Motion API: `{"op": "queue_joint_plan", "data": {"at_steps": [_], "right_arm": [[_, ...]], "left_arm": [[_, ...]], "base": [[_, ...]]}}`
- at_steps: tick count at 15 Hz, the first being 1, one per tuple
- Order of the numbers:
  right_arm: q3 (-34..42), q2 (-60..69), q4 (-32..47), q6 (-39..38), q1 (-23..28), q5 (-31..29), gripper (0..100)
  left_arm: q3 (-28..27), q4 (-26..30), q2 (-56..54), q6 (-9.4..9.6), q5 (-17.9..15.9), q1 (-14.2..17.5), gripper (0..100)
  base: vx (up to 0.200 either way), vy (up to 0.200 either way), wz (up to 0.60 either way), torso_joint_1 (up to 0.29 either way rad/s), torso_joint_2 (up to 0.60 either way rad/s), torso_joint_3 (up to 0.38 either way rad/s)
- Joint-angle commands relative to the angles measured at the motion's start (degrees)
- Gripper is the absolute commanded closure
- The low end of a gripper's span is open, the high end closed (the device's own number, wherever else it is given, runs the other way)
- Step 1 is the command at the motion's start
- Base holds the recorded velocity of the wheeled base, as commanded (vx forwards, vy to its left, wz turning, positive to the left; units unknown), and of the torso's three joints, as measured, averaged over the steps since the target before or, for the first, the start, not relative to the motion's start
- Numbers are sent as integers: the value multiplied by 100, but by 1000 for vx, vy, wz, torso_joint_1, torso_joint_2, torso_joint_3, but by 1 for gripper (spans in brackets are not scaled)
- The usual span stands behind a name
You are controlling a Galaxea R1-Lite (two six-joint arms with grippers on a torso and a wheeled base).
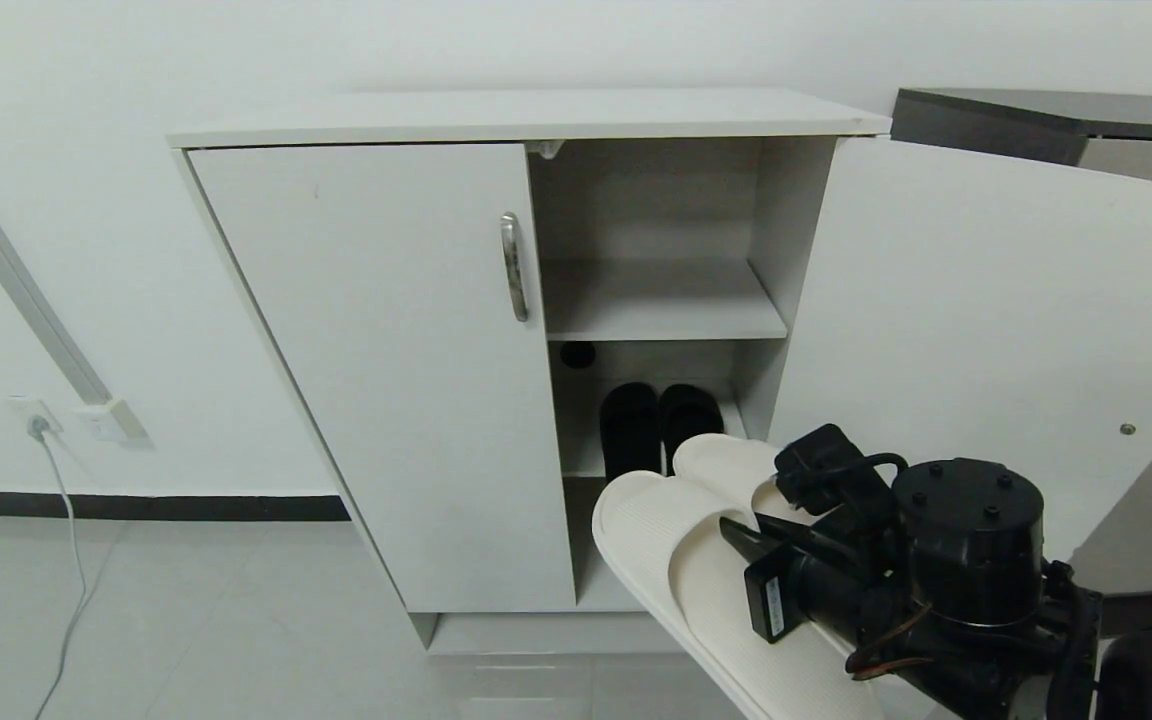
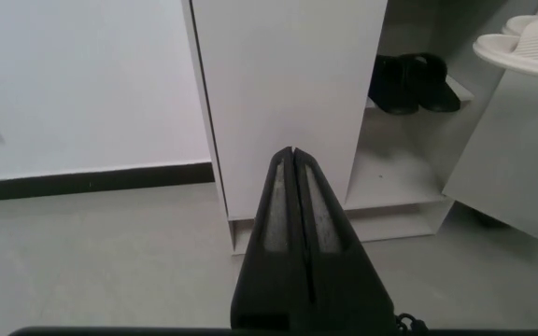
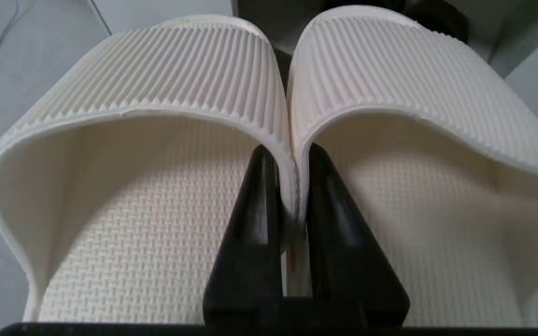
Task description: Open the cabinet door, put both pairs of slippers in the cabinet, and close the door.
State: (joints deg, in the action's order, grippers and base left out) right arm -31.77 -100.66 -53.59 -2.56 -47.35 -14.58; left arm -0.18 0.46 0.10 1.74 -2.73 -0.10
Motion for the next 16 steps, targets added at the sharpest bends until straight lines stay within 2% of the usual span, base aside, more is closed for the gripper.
{"op": "queue_joint_plan", "data": {"at_steps": [1,6,7,10,11,12,16], "right_arm": [[4,-42,-2,1,-38,-10,100],[-172,-428,-275,80,-240,-159,100],[-471,-657,-371,80,-416,-651,100],[-1956,-1861,-196,-166,-723,-2620,100],[-2228,-2002,-46,-183,-732,-2954,100],[-2694,-2098,349,-298,-776,-3306,100],[-3898,-1676,2503,-1344,-793,-3552,100]], "left_arm": [[1,-2,8,1,1,1,100],[1,-2,8,1,1,1,100],[1,-2,8,10,1,1,100],[1,-2,8,10,1,1,100],[1,-2,8,10,1,1,100],[1,-2,8,10,1,1,100],[1,-2,8,10,1,1,100]], "base": [[0,0,0,-2,110,124],[0,0,0,0,15,9],[0,0,0,0,0,0],[0,0,0,0,0,0],[0,0,0,0,0,0],[0,0,0,0,0,0],[0,0,0,0,0,0]]}}
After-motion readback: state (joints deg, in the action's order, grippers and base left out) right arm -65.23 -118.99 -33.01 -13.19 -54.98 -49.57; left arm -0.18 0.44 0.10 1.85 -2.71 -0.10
